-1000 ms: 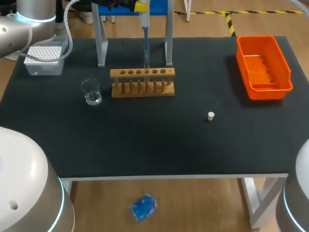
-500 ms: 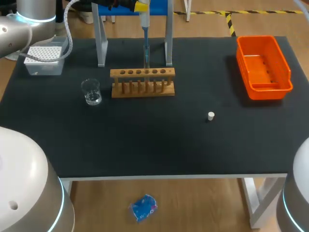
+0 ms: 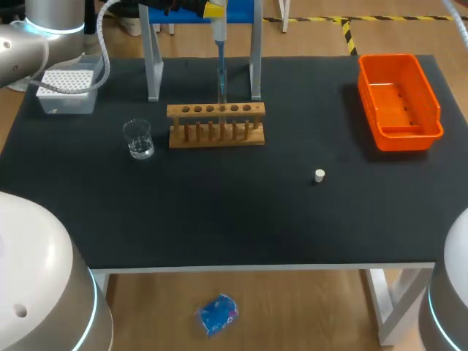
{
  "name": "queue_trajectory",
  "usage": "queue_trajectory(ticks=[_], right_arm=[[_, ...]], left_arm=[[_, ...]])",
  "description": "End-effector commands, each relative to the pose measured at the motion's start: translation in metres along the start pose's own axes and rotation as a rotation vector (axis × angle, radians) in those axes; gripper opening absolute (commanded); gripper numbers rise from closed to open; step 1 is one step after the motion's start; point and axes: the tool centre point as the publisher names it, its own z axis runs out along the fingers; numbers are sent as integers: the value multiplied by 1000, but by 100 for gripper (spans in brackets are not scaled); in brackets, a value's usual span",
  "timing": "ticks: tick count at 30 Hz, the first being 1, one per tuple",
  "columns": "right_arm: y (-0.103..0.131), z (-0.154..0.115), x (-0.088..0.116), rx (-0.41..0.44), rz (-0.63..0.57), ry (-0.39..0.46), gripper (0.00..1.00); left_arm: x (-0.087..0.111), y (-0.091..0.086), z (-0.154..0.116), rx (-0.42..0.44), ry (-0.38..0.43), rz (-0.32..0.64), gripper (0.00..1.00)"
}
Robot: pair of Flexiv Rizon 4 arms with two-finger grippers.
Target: Invert the test tube, pick up the pipette, mount the tip to pipette, aspirate from beaker and dispense into the tube, eject the tip, return the pipette, and cap with the stopper.
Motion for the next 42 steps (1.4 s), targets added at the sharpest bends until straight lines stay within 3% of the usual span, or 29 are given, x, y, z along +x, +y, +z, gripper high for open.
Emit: queue_trajectory(ticks=[1,42], right_arm=[[-4,3,1,1,4,14,0],[-26,17,15,26,38,62,0]], left_arm=[[-1,-1,-1,-3,6,-1,0],[-1,-1,-1,-3,6,-1,0]])
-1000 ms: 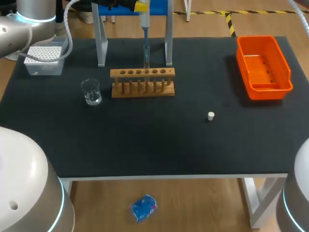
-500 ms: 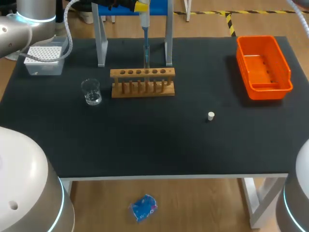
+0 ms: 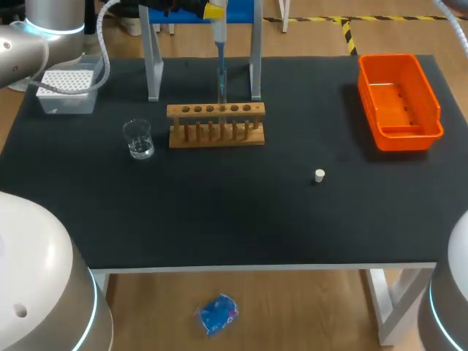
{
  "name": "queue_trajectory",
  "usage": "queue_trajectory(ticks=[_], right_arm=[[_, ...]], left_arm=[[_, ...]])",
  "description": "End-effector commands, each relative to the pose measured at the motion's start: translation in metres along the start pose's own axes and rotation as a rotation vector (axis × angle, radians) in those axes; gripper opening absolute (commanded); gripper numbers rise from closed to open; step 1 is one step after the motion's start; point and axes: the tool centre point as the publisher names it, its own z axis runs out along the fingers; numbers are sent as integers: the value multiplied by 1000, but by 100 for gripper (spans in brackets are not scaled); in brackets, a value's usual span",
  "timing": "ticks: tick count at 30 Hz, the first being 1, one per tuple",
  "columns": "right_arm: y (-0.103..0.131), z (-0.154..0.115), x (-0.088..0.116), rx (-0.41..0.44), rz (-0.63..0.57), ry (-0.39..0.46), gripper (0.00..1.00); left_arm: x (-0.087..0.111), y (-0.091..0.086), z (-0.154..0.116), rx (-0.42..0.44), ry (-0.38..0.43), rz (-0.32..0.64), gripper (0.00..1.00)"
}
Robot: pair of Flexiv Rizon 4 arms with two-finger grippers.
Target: Invert the test tube, pick up the pipette, mount the tip to pipette, aspirate from beaker and dispense into the tube, eject the tip, return the pipette, and cap with the stopper.
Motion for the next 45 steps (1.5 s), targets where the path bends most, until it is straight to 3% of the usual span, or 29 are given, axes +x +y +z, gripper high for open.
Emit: queue_trajectory(ticks=[1,29,45], right_arm=[[-4,2,0,5,4,4,0],[-22,12,3,16,46,24,0],[-1,-7,6,-13,15,-3,0]], left_arm=[[-2,-3,-2,-1,6,0,0],[-2,-3,-2,-1,6,0,0],[-2,-3,-2,-1,6,0,0]])
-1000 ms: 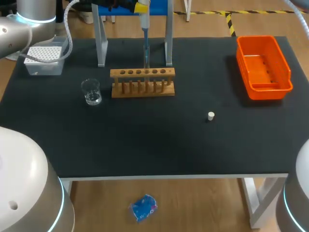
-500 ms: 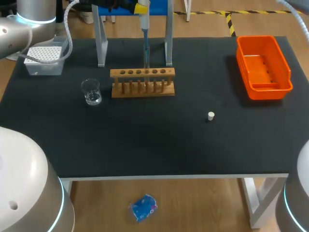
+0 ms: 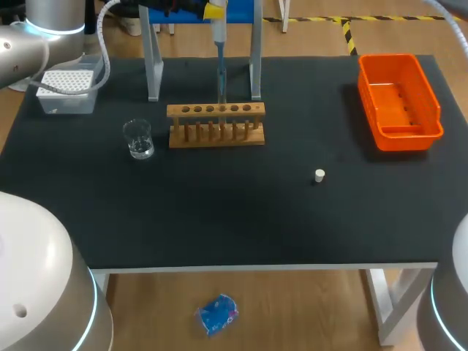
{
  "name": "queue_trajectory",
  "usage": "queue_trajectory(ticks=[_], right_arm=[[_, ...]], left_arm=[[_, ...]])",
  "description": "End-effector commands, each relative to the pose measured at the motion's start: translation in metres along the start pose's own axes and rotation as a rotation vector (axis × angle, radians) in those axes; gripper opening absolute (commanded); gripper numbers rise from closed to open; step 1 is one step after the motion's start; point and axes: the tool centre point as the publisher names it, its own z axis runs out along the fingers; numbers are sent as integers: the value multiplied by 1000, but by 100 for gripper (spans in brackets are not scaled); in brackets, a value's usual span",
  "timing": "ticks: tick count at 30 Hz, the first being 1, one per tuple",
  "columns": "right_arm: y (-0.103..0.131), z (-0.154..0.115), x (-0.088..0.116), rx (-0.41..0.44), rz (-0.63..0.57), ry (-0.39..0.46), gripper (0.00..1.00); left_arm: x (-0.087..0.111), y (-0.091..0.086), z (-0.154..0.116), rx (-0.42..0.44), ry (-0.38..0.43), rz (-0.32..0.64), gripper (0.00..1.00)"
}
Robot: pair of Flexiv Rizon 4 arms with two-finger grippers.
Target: Invert the test tube, pick up the pipette, mount the tip to pipette, aspirate from beaker and dispense into the tube, eject the tip, return the pipette, and cap with the stopper.
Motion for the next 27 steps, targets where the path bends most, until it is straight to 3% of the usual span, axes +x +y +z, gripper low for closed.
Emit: queue_trajectory(ticks=[1,4,6,7,8,9,17,27], right_arm=[[4,-6,3,0,-8,-10,0],[8,-9,3,-3,-14,-13,0],[11,-11,3,-8,-18,-18,48],[13,-13,4,-10,-20,-19,78],[14,-14,4,-13,-23,-21,94],[16,-16,4,-14,-27,-24,100],[18,-34,7,-14,-50,-49,100],[-11,-65,12,-3,-68,-99,100]], left_arm=[[-1,-3,-2,-3,6,-1,0],[-1,-3,-2,-3,6,-1,0],[-1,-3,-2,-3,6,-1,0],[-1,-3,-2,-3,6,-1,0],[-1,-3,-2,-3,6,-1,0],[-1,-3,-2,-3,6,-1,0],[-1,-3,-2,-3,6,-1,0],[-1,-3,-2,-3,6,-1,0]])
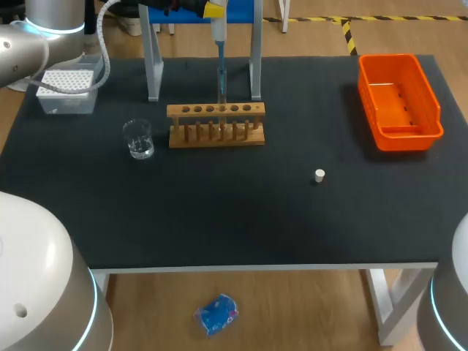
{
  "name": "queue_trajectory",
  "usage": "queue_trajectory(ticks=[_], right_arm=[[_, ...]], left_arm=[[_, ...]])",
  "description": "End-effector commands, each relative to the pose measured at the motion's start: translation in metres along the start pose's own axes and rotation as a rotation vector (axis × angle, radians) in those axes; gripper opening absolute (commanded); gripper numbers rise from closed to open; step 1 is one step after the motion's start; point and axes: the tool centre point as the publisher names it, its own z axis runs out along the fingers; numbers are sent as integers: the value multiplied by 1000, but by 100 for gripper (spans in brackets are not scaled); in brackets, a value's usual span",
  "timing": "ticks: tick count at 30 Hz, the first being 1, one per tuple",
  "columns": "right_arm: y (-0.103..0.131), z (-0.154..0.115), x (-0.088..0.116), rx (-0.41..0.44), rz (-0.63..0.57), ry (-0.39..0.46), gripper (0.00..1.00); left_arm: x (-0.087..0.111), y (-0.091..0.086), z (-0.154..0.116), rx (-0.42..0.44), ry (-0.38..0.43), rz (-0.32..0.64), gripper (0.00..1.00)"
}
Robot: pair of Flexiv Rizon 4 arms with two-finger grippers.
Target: Invert the test tube, pick up the pipette, mount the tip to pipette, aspirate from beaker and dispense into the tube, eject the tip, return the pipette, and cap with the stopper.
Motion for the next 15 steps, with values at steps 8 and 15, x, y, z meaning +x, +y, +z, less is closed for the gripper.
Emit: queue_trajectory(ticks=[8,15], right_arm=[[-46,-28,20,-17,-44,-93,100],[-79,-18,34,-21,-38,-80,100]], left_arm=[[-1,-1,-2,-3,6,-1,0],[-1,-1,-2,-3,6,-1,0]])
